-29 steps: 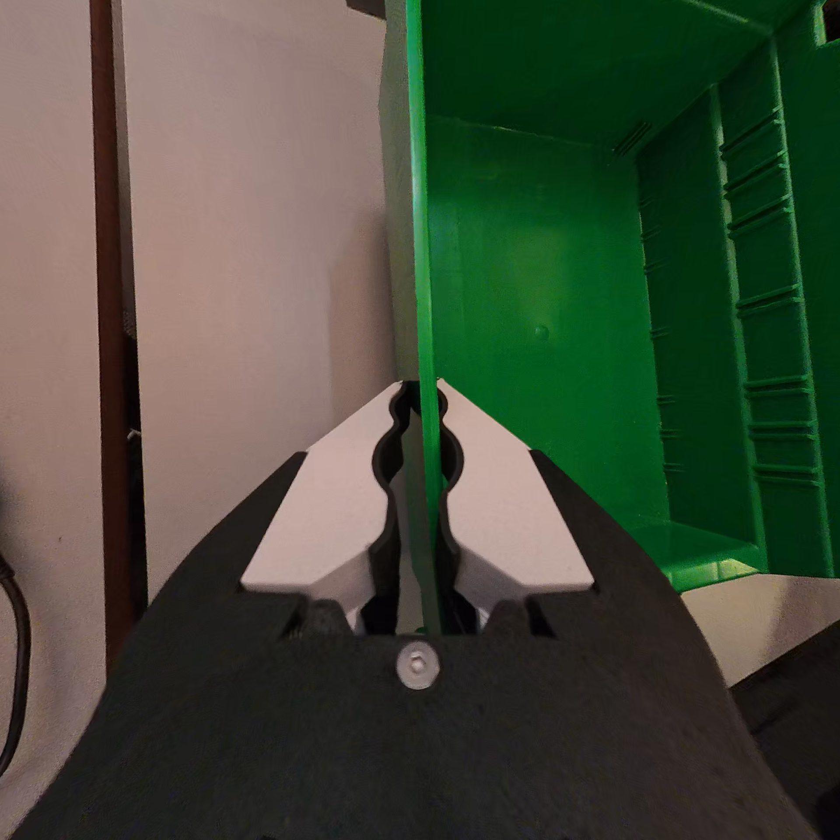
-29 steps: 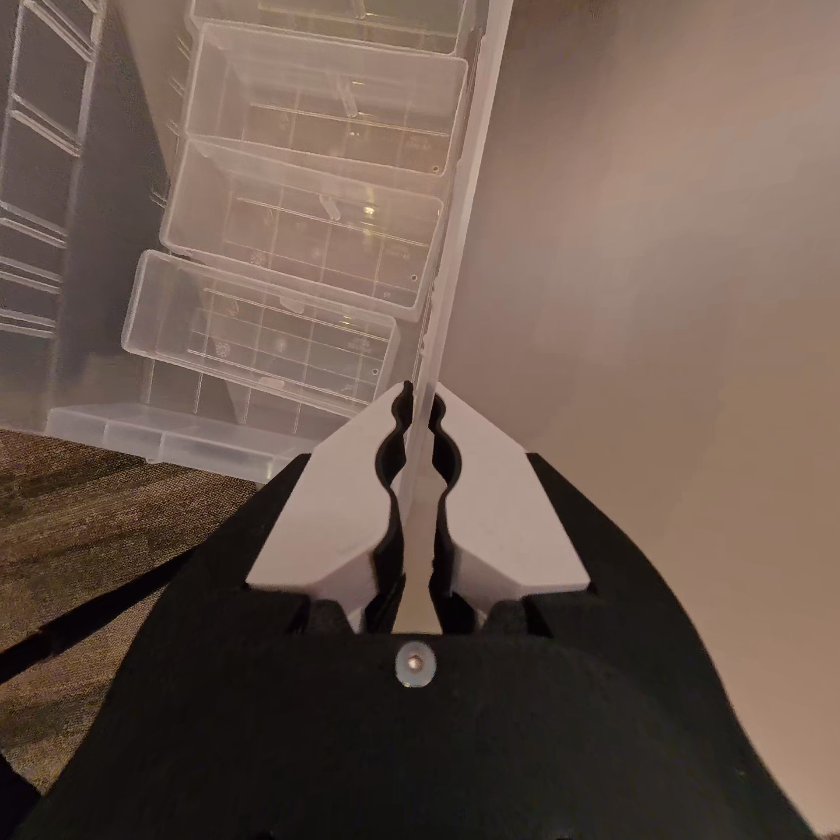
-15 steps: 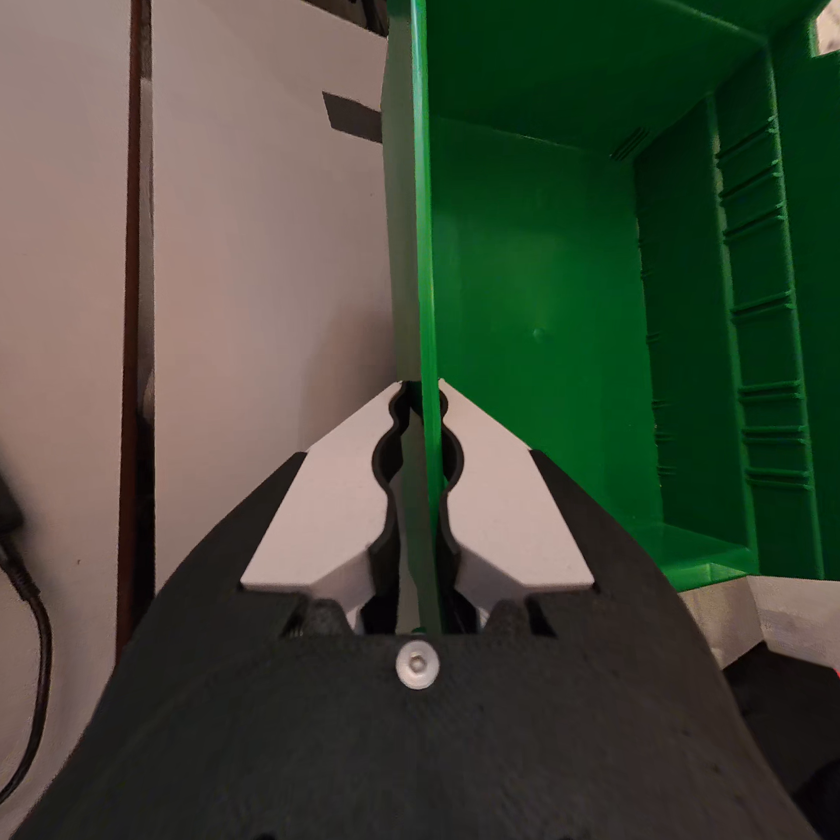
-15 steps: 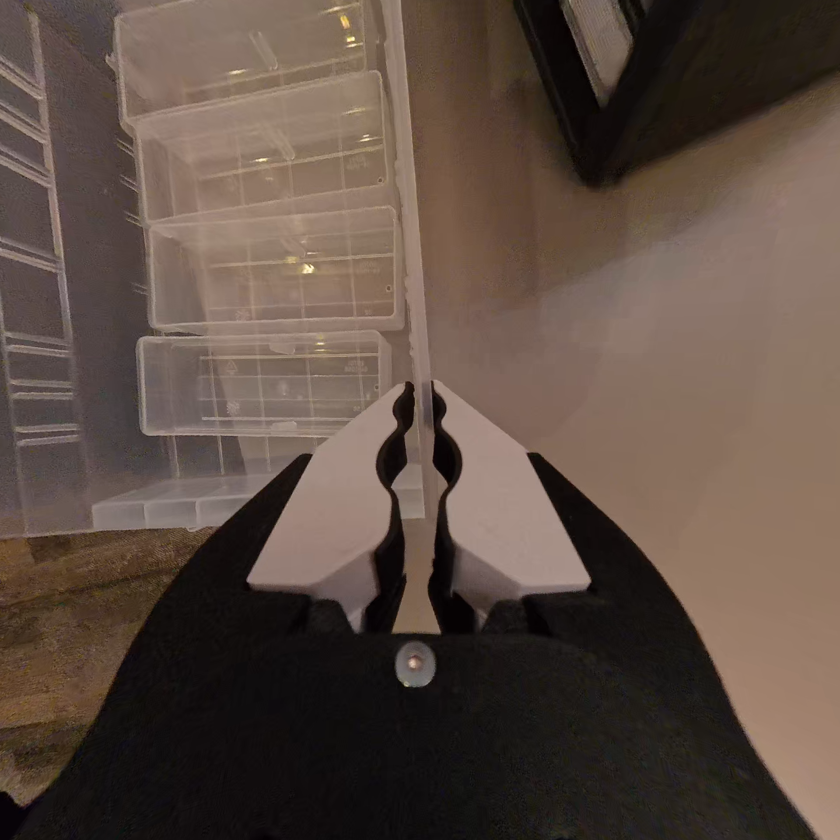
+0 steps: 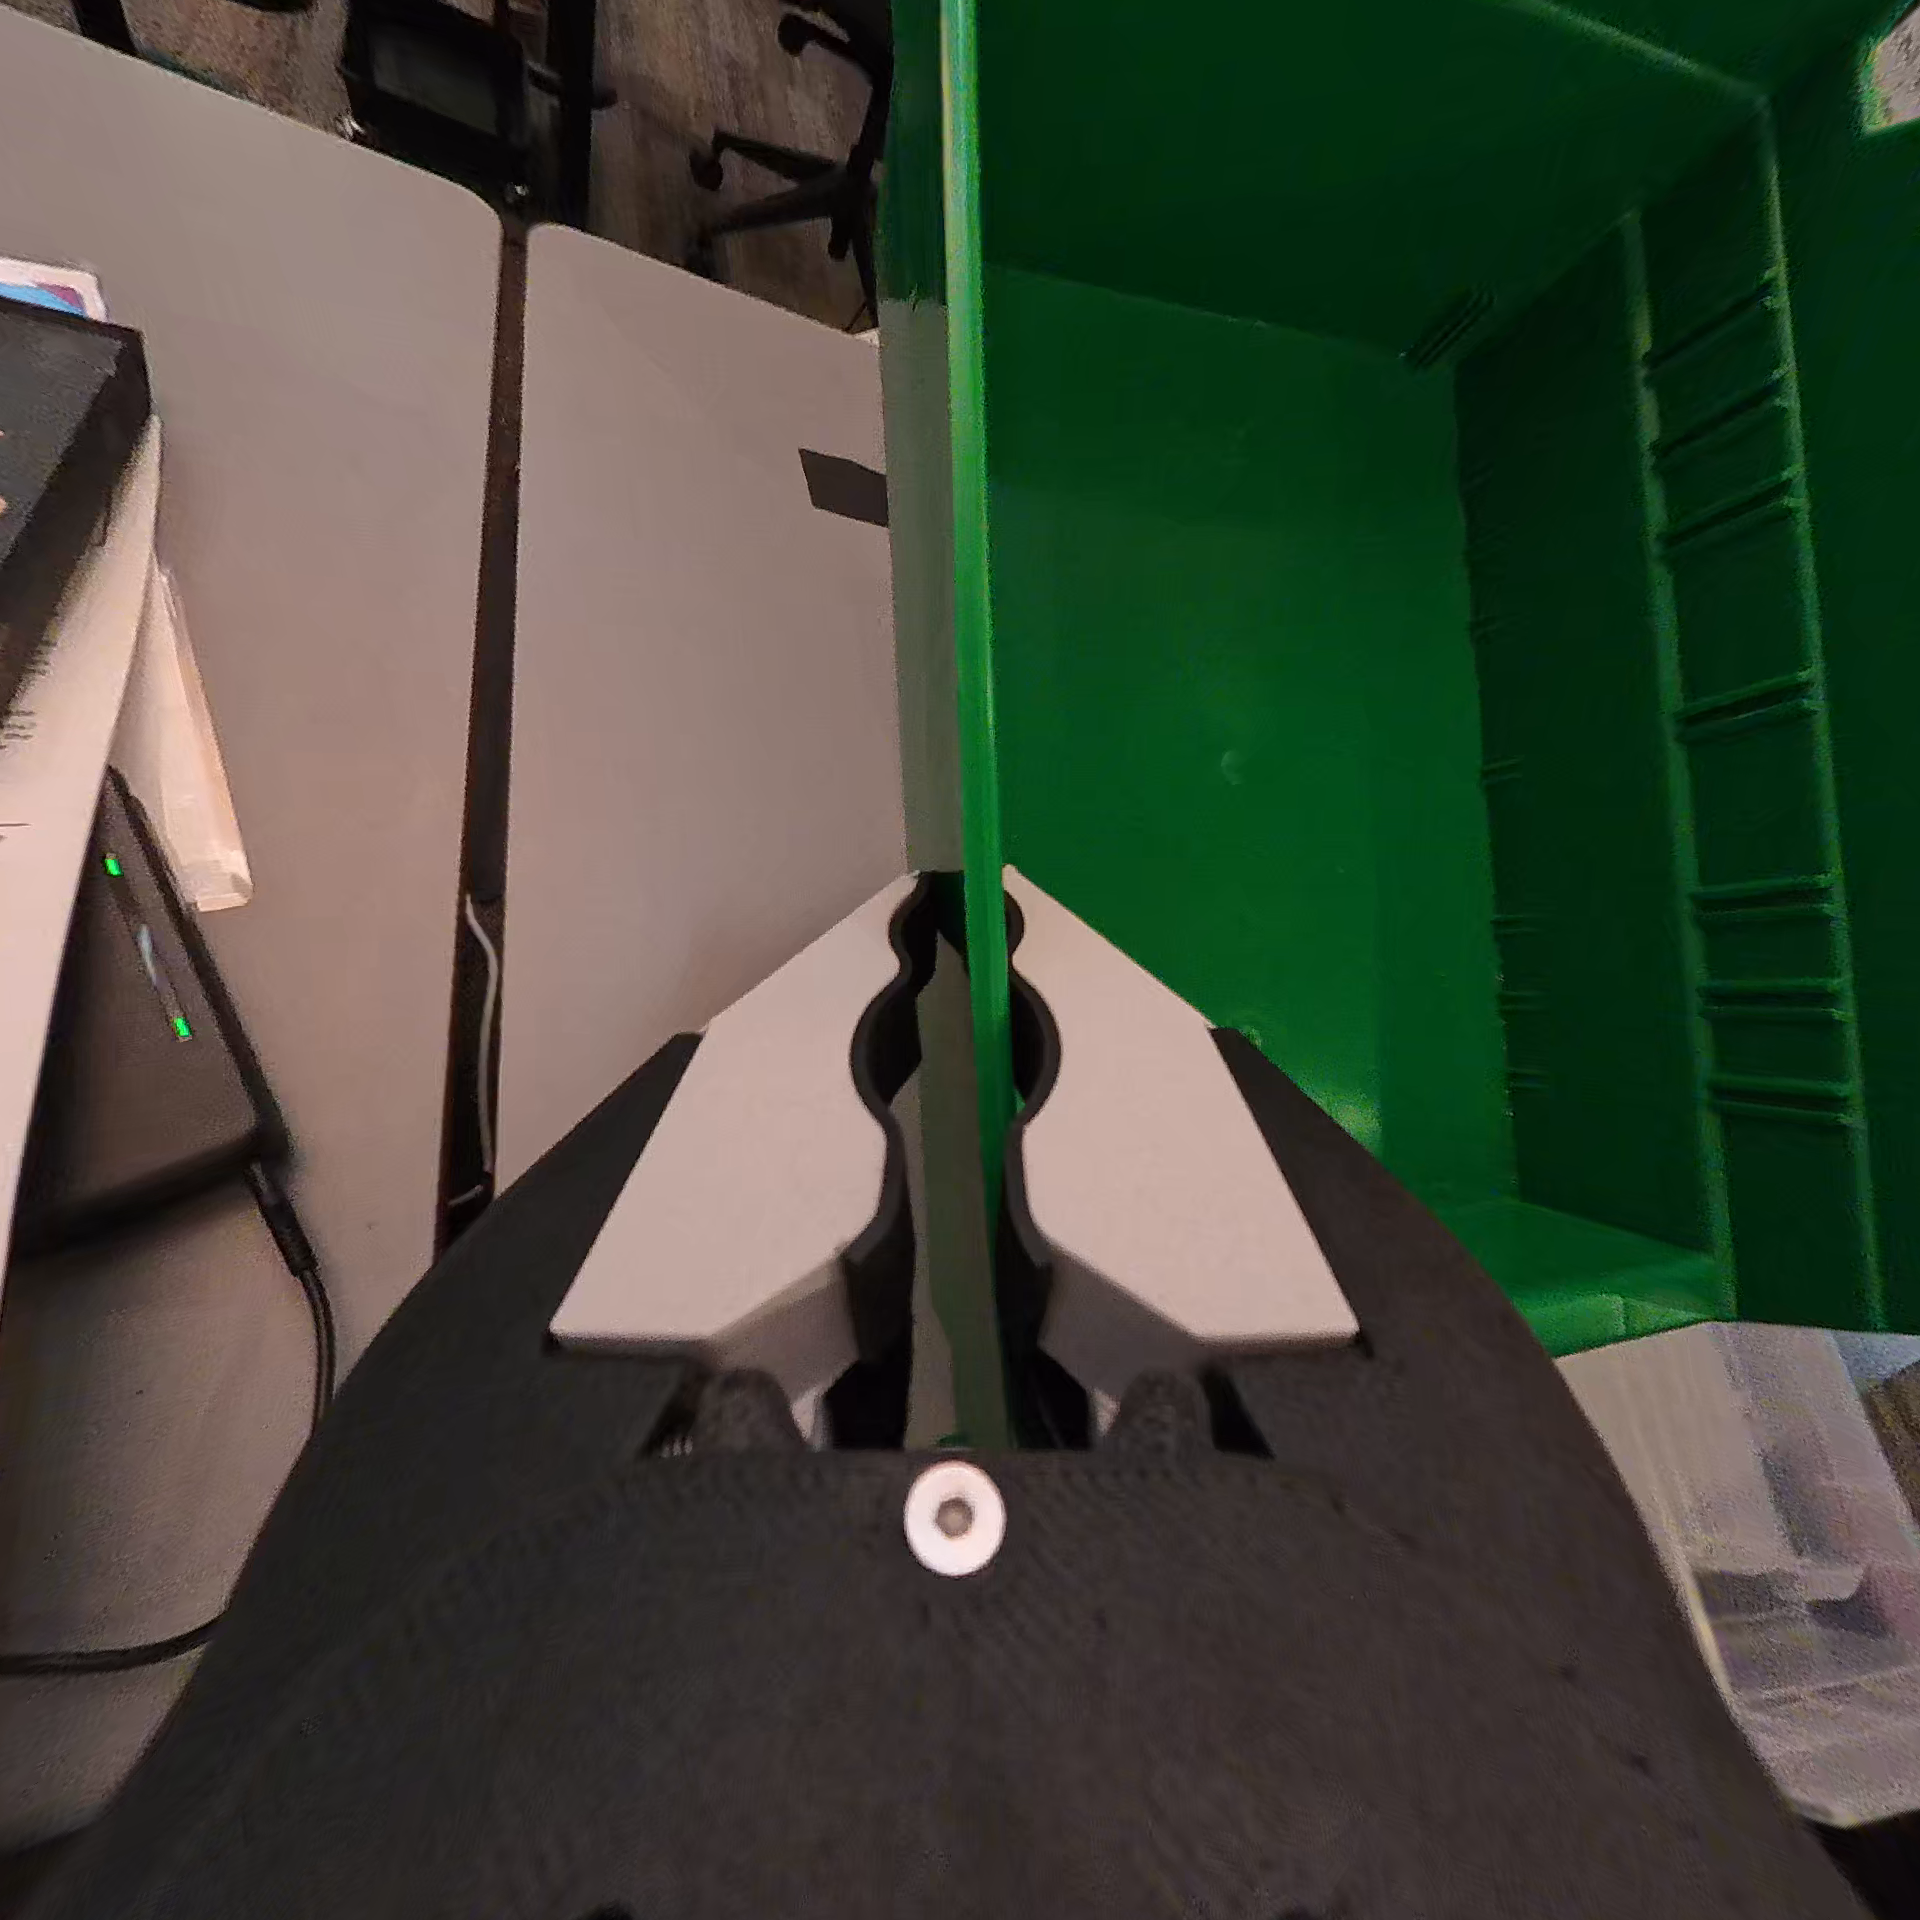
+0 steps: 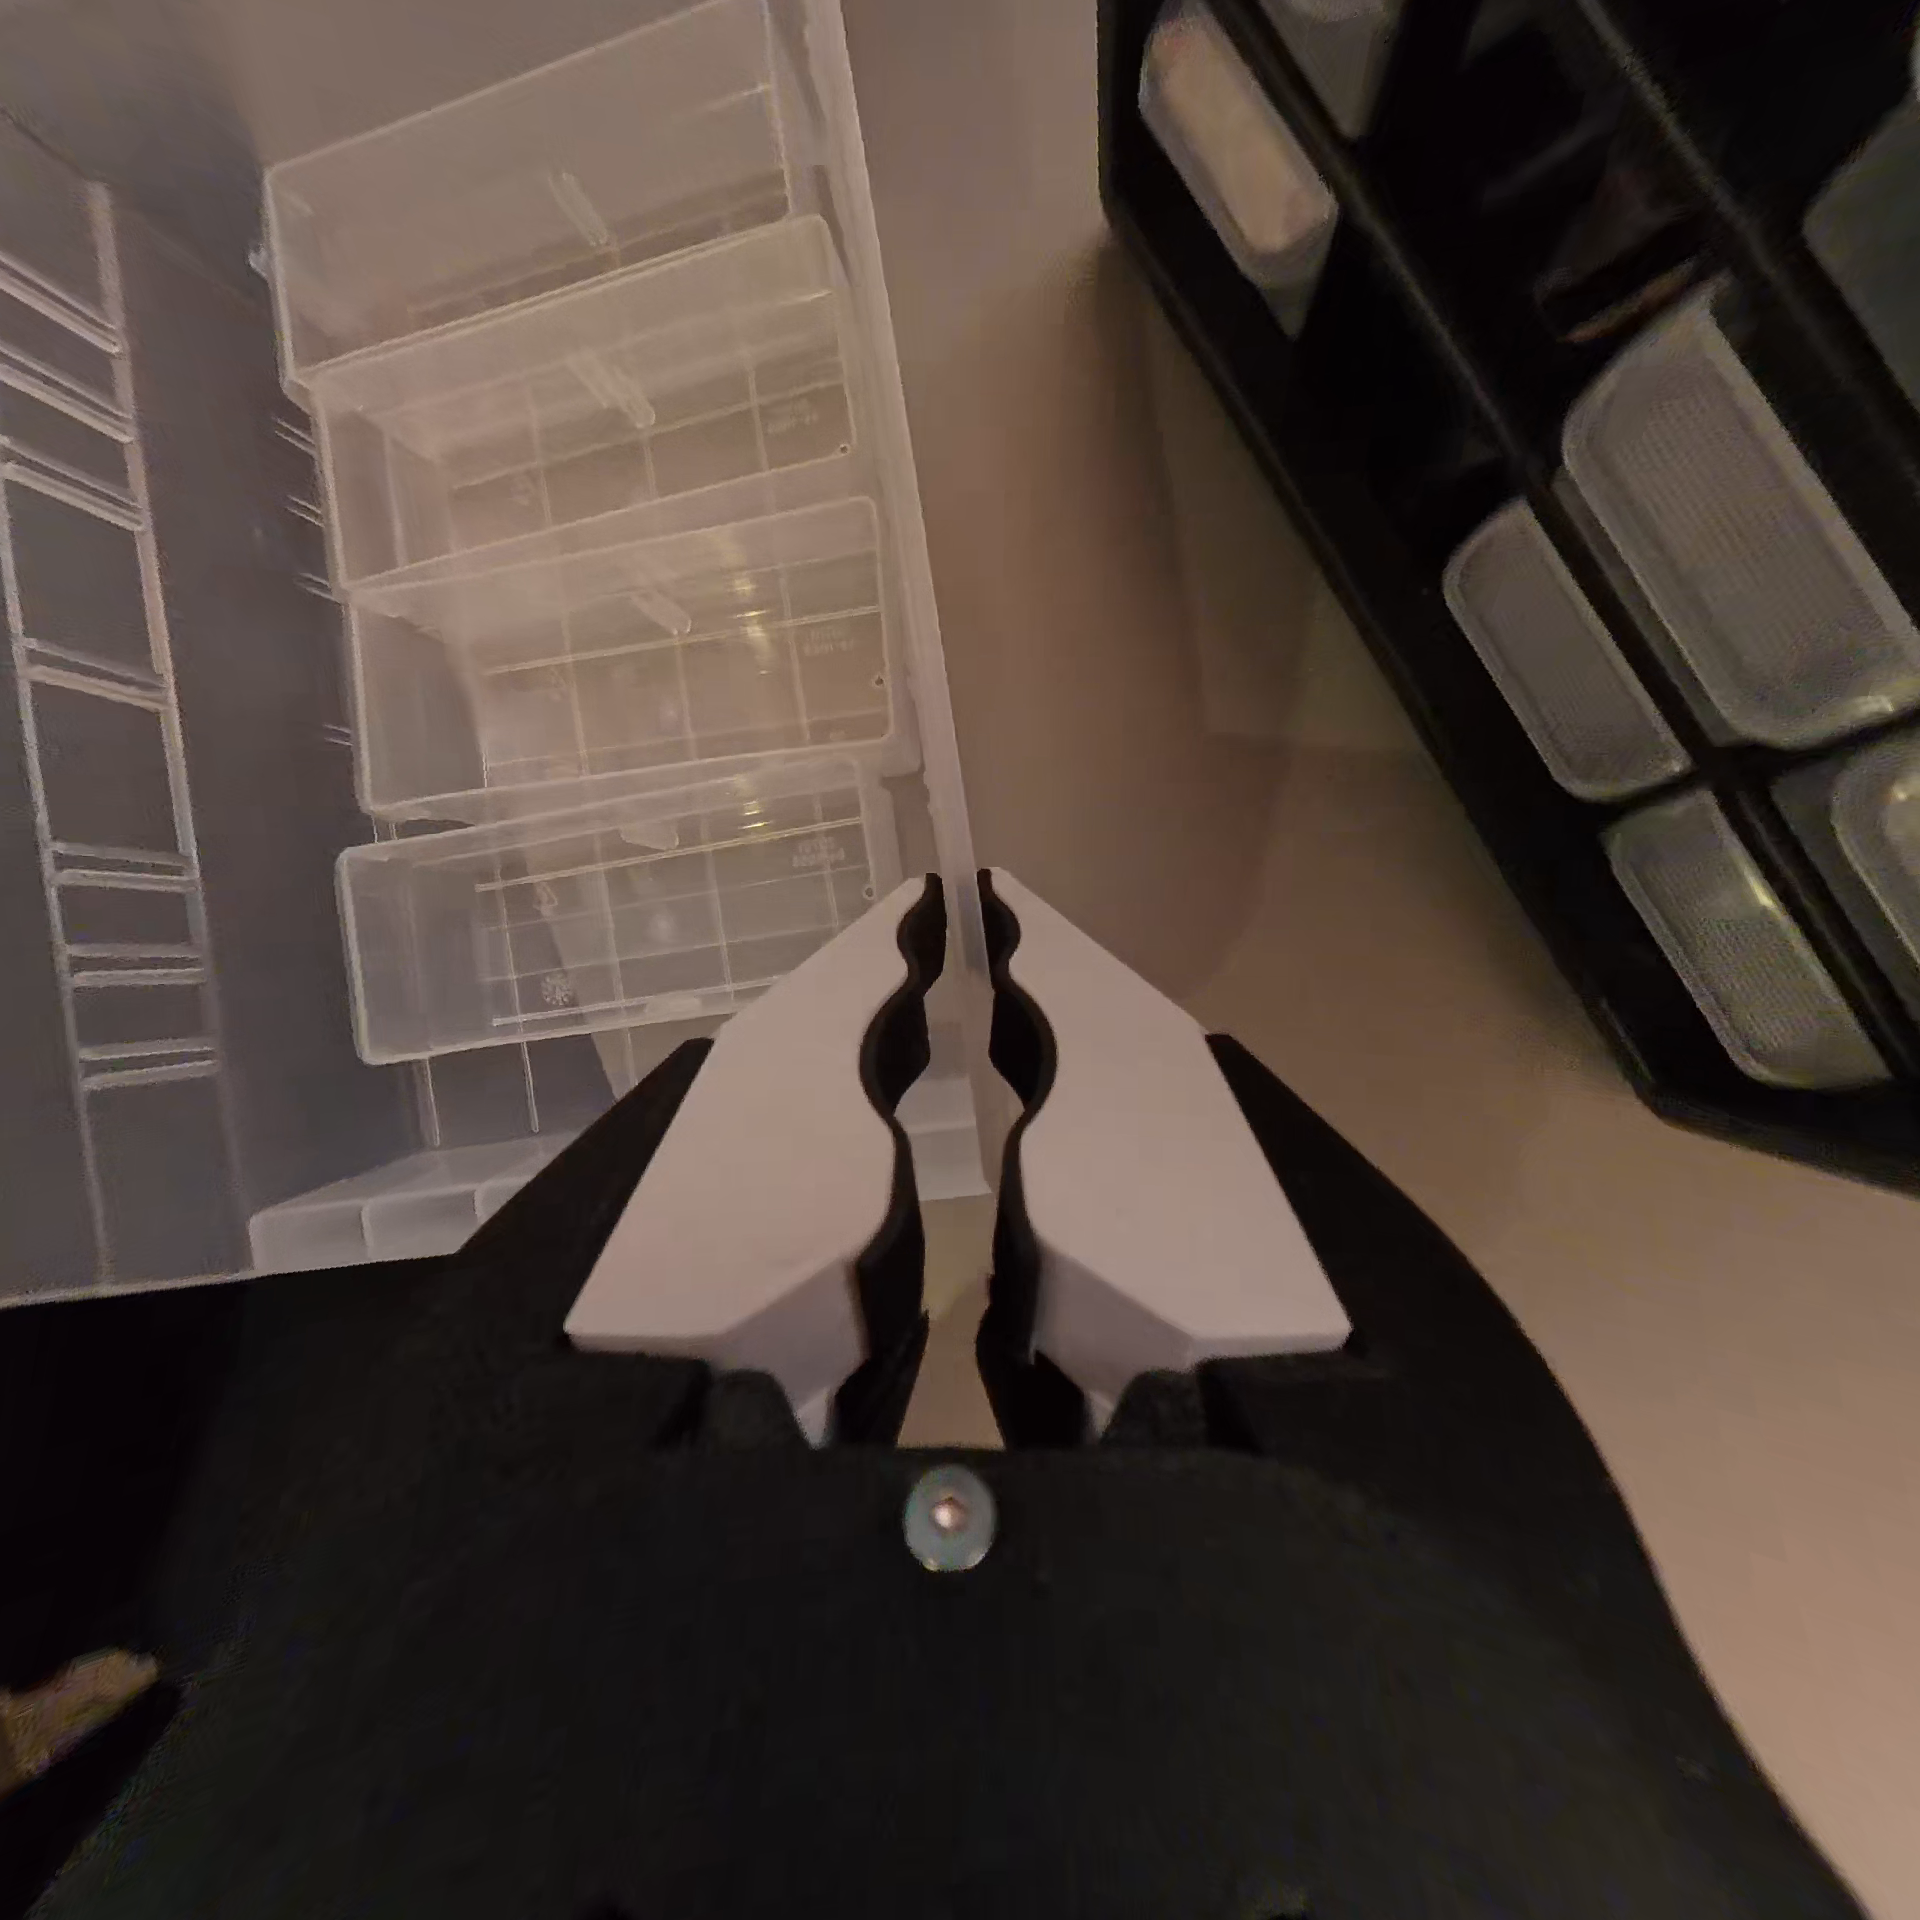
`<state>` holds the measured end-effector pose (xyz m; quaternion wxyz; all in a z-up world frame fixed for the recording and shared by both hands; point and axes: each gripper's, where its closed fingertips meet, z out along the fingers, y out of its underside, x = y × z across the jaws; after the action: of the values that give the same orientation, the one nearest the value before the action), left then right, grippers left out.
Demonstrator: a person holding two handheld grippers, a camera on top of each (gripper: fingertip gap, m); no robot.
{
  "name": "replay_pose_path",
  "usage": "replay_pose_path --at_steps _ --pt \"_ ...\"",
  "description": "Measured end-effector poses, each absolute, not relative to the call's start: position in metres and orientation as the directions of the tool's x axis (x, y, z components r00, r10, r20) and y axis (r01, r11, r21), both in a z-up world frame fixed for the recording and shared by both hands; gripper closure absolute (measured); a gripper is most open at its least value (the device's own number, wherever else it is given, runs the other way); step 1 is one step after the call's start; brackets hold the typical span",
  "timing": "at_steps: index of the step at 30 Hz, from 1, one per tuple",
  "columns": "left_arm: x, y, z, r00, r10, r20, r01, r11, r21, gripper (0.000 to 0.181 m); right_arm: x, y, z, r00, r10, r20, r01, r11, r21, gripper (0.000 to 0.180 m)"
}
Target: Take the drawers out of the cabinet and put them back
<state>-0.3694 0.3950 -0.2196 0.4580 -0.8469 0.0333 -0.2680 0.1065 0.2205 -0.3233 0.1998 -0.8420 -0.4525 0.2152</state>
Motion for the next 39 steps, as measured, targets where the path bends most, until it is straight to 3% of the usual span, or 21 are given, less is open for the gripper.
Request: replay_pose_path --at_steps 1,10,12,14,18,22,25,39 --pt "-0.372 0.394 -0.217 0.853 -0.299 0.428 0.199 -0.571 -0.796 0.175 0.097 0.223 -0.323 0.517 0.835 -0.186 0.658 -0.528 -0.537 0.176" --pt "-0.400 0.387 -0.200 0.859 -0.268 0.436 0.251 -0.522 -0.815 0.174 0.036 0.243 -0.320 0.693 0.696 -0.185 0.435 -0.609 -0.663 0.174" --pt "-0.403 0.386 -0.197 0.854 -0.271 0.444 0.262 -0.513 -0.818 0.174 0.023 0.232 -0.315 0.647 0.720 -0.250 0.414 -0.607 -0.678 0.157" --pt "-0.405 0.384 -0.193 0.854 -0.272 0.444 0.267 -0.504 -0.821 0.174 0.019 0.211 -0.315 0.577 0.768 -0.279 0.478 -0.594 -0.647 0.117" --pt "-0.409 0.381 -0.181 0.867 -0.269 0.420 0.256 -0.482 -0.838 0.174 0.026 0.162 -0.323 0.423 0.873 -0.242 0.654 -0.479 -0.585 0.101" --pt "-0.406 0.379 -0.171 0.862 -0.285 0.420 0.260 -0.464 -0.847 0.174 0.022 0.148 -0.341 0.426 0.888 -0.174 0.718 -0.449 -0.532 0.114" --pt "-0.401 0.377 -0.166 0.850 -0.303 0.430 0.265 -0.459 -0.848 0.174 0.015 0.147 -0.353 0.475 0.870 -0.130 0.748 -0.477 -0.461 0.149" --pt "-0.378 0.366 -0.121 0.878 -0.344 0.332 0.171 -0.422 -0.890 0.174 -0.119 0.131 -0.354 0.367 0.779 -0.508 0.579 -0.619 -0.531 0.152"
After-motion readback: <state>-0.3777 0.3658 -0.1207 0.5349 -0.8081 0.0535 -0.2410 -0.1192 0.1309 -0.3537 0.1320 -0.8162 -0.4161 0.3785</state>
